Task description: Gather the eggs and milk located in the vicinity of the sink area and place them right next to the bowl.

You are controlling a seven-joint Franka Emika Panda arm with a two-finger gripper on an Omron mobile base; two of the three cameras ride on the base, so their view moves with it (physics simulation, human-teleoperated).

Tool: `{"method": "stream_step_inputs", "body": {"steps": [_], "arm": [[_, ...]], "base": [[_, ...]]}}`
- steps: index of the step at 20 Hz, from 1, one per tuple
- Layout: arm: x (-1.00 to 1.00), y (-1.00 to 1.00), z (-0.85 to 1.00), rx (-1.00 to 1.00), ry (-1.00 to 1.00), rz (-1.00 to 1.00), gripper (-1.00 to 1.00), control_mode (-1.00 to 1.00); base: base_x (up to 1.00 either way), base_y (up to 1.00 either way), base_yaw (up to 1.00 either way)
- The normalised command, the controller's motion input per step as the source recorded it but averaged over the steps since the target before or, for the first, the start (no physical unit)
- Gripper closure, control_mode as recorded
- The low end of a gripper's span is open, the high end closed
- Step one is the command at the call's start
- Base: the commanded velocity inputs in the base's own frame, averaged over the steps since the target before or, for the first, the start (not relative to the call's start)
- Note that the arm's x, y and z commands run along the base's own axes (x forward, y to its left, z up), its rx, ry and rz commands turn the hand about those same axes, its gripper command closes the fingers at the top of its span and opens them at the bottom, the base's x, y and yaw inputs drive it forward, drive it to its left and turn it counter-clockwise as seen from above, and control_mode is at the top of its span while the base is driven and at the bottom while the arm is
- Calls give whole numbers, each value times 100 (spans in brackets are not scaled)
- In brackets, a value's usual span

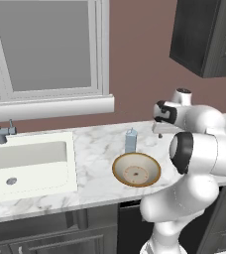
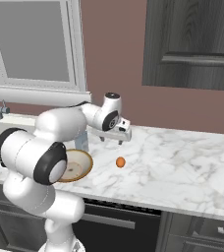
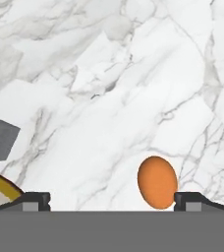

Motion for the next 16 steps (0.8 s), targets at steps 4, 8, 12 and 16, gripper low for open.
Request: {"method": "stream_step_inputs", "body": {"steps": [4, 8, 12, 16], "arm": [[-3, -18, -37, -4, 4, 16, -100, -100], [-5, -11, -37, -3, 1, 16, -100, -100], [-10, -13, -34, -2, 0, 16, -100, -100], [-14, -15, -27, 0, 0, 15, -100, -100]], "base": [[0, 0, 0], [0, 0, 0], [0, 0, 0], [0, 0, 0]]}}
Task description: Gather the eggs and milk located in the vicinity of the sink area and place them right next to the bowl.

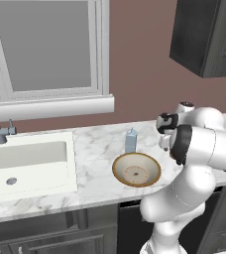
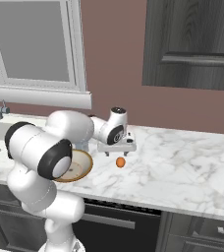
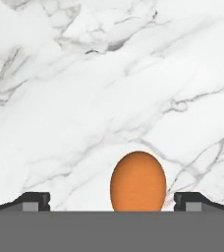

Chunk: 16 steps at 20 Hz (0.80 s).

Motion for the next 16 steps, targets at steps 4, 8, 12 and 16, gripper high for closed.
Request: {"method": "stream_step_inputs", "body": {"steps": [4, 8, 12, 16], "arm": [[-15, -15, -20, 0, 0, 14, -100, -100], [-8, -6, -18, 0, 0, 12, -100, -100], [0, 0, -13, 0, 0, 9, -100, -100], [0, 0, -8, 0, 0, 7, -100, -100]], "base": [[0, 0, 0], [0, 0, 0], [0, 0, 0], [0, 0, 0]]}}
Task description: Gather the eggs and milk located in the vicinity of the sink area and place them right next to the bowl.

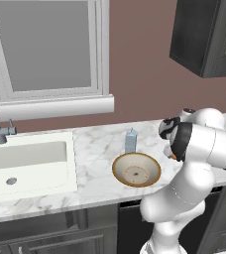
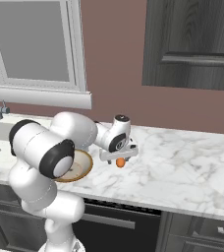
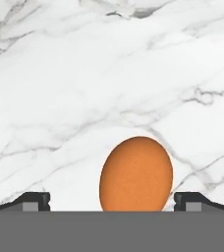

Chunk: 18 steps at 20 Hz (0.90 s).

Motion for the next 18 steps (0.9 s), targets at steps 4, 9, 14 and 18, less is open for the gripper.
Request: {"method": "stream_step_inputs", "body": {"steps": [4, 9, 14, 18], "arm": [[0, -1, -6, 0, 0, 5, -100, -100], [0, -8, -7, 0, 0, 4, -100, -100], [0, -5, -10, 0, 0, 4, -100, -100], [0, 0, -14, 0, 0, 3, -100, -100]], "base": [[0, 0, 0], [0, 0, 0], [0, 0, 0], [0, 0, 0]]}}
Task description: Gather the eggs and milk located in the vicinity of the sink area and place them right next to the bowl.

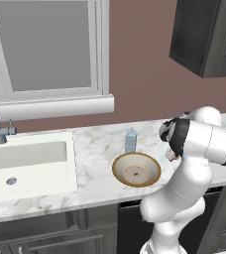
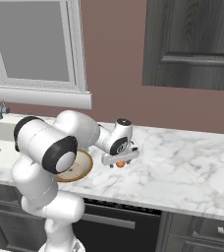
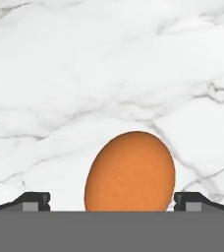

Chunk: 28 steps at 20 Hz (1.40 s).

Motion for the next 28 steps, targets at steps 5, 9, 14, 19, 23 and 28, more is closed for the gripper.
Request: {"method": "stream_step_inputs", "body": {"steps": [5, 9, 14, 19, 23, 28], "arm": [[0, 0, -15, 0, 0, 4, 100, -100], [0, 0, -8, 0, 0, 3, 100, -100], [0, 0, 0, 0, 0, 0, 100, -100], [0, 0, 0, 0, 0, 4, 100, -100], [-11, 0, 0, 0, 0, 15, 100, -100], [-18, 0, 0, 0, 0, 18, 100, -100]], "base": [[0, 0, 0], [0, 0, 0], [0, 0, 0], [0, 0, 0], [0, 0, 0], [0, 0, 0]]}}
